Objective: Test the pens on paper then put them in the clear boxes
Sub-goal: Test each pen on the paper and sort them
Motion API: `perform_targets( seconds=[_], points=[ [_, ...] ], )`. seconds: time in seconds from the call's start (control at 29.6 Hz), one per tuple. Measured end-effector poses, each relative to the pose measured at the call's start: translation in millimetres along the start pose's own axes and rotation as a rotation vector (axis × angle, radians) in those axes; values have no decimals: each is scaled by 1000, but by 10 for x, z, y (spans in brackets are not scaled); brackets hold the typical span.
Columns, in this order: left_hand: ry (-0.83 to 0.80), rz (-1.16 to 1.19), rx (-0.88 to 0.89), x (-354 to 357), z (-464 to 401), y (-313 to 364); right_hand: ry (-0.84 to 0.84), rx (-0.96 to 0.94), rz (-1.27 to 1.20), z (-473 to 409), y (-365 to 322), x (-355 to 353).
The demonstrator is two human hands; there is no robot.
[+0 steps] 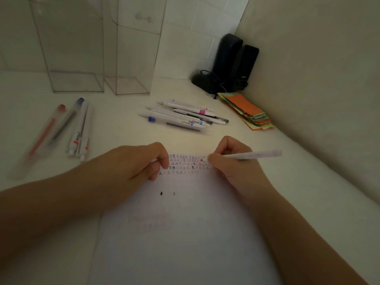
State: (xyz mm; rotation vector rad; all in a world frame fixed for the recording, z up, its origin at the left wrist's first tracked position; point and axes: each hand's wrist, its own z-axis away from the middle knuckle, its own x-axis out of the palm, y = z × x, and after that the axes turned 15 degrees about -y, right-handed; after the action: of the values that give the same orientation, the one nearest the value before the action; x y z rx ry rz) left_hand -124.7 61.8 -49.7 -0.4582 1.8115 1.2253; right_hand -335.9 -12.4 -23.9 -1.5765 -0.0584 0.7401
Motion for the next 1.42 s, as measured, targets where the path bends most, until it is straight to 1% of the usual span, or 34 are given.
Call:
perform_targets(
  seconds=[0.1,0.24,0.51,0.71,0.85,1.18,1.32,1.42],
  points=[
    [1,14,5,3,-5,-61,61,-50,58,-32,18,41],
    [16,4,7,8,-11,-77,69,-76,149,-44,27,66],
    [20,5,3,-1,-19,-42,43,-89,159,-54,51,75],
    [18,17,-15,-8,-18,-39,56,-106,190,-49,57,70],
    [10,16,-9,-10,-9,-53,16,-100,185,-36,41,59],
    [-6,10,-20,-17,-13,-50,-6,-96,174,-25,33,63],
    [5,10,-22,-14,-11,-45,19,-108,216,-43,51,51],
    [12,17,-36,-15,-16,-23,63,-104,180,-30,56,30]
  ],
)
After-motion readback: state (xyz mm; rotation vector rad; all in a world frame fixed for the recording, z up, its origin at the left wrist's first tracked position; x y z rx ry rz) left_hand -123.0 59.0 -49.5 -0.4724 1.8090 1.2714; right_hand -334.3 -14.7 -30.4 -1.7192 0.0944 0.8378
